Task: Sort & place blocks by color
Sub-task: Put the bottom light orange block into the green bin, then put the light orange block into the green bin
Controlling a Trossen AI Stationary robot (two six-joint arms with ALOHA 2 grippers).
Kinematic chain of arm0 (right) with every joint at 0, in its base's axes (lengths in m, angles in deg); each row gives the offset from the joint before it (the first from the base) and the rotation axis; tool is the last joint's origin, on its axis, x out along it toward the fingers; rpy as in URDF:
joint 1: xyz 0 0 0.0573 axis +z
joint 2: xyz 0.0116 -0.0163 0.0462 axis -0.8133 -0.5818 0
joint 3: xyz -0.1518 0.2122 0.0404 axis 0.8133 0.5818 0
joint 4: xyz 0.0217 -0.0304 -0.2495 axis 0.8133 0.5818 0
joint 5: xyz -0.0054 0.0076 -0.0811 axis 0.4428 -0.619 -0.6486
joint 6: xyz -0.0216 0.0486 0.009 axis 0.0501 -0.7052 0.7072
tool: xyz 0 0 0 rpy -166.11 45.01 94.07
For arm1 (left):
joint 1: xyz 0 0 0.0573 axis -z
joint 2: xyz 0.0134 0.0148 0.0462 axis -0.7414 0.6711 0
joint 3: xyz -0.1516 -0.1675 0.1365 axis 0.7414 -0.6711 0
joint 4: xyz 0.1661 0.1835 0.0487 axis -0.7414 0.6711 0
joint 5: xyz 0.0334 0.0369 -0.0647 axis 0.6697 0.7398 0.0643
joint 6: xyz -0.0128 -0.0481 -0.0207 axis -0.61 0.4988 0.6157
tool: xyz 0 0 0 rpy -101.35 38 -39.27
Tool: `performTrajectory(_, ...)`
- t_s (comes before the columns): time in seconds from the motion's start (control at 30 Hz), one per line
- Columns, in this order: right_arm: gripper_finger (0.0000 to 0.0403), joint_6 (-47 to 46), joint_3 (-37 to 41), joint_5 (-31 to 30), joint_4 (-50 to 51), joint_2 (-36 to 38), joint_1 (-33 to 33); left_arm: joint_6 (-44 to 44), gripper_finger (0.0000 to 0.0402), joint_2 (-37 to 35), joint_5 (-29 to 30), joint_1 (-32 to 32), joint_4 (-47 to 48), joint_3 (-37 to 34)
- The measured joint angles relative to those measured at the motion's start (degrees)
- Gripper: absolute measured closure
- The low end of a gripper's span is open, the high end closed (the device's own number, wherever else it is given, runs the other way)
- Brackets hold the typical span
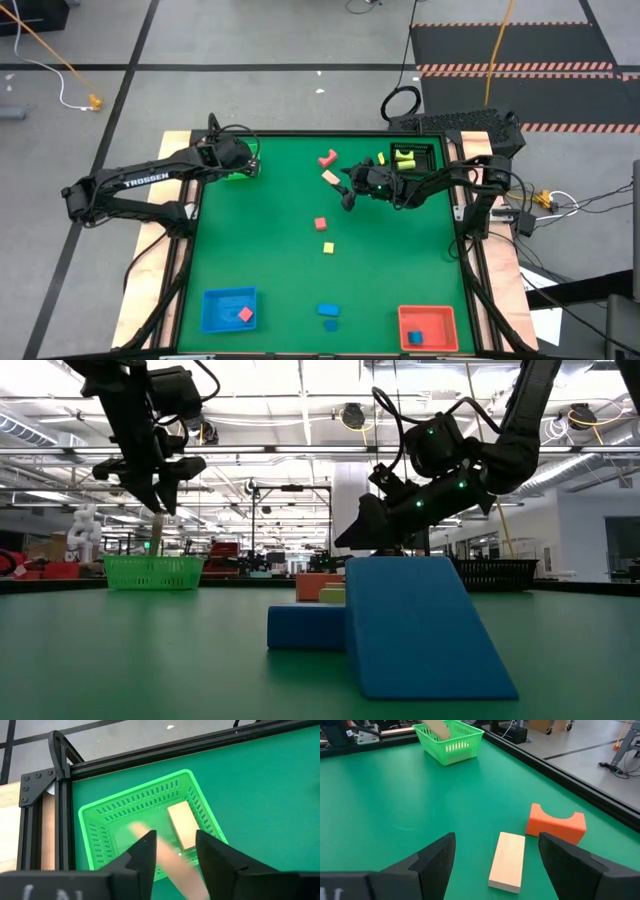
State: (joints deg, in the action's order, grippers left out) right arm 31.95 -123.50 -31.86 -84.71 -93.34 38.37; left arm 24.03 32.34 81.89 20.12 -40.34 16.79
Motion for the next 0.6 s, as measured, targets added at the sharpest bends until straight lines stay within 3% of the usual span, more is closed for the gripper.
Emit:
performTrajectory(0.13,0.0129,0.02,0.0,0.0,0.09,0.0,0.01,-1.99,0.0233,0.0,0.31,0.0,0.1,0.0)
performTrajectory(0.33,0.0129,-1.03,-0.02,-0.02,1.29,0.0,0.02,-3.32,0.0223,0.0,5.59,0.0,-0.08,0.0)
performTrajectory(0.5,0.0129,-1.64,-0.02,-0.09,2.78,0.0,0.02,-1.35,0.0223,-0.2,5.37,0.13,-2.66,0.0)
performTrajectory(0.6,0.0129,-1.48,-0.02,-0.14,2.62,0.0,0.02,-1.14,0.0222,-0.2,2.18,0.52,-6.49,0.0)
